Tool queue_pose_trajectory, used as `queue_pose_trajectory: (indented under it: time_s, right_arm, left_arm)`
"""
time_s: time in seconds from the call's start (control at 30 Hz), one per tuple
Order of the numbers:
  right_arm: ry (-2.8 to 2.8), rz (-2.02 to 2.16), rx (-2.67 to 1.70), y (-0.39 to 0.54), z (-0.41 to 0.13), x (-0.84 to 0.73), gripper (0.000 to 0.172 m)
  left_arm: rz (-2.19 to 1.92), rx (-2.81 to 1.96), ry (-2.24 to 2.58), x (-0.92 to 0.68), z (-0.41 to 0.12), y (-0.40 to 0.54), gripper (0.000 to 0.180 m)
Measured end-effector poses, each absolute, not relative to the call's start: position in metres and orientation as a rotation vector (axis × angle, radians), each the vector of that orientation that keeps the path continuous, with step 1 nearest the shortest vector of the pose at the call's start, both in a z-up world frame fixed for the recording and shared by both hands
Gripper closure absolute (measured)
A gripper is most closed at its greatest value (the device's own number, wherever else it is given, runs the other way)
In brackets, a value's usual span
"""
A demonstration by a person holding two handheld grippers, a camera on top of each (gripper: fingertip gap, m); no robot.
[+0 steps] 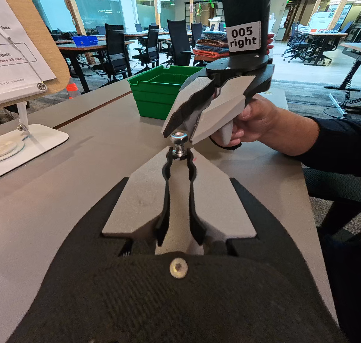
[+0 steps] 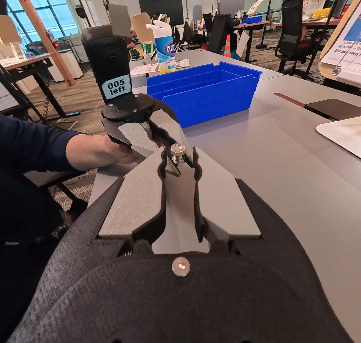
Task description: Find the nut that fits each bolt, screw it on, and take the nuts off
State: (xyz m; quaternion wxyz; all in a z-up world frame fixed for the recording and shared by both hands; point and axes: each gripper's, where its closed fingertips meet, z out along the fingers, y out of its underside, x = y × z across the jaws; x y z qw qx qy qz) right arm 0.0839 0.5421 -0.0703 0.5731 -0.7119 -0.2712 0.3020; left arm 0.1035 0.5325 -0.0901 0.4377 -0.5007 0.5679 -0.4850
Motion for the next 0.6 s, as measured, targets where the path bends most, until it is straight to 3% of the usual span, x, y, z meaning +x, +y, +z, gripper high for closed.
queue_pose_trajectory:
  time_s: [0.13,0.6]
  right_arm:
    - [-0.644,0.702,-1.670,0.541,-0.071,0.084,0.158]
    - [-0.519,0.711,-1.583,0.542,-0.046,0.104,0.140]
  left_arm:
    - [-1.196,-1.244,1.404,0.108,-0.088,0.532,0.168]
    - [-1.145,-1.215,1.423,0.138,-0.066,0.536,0.168]
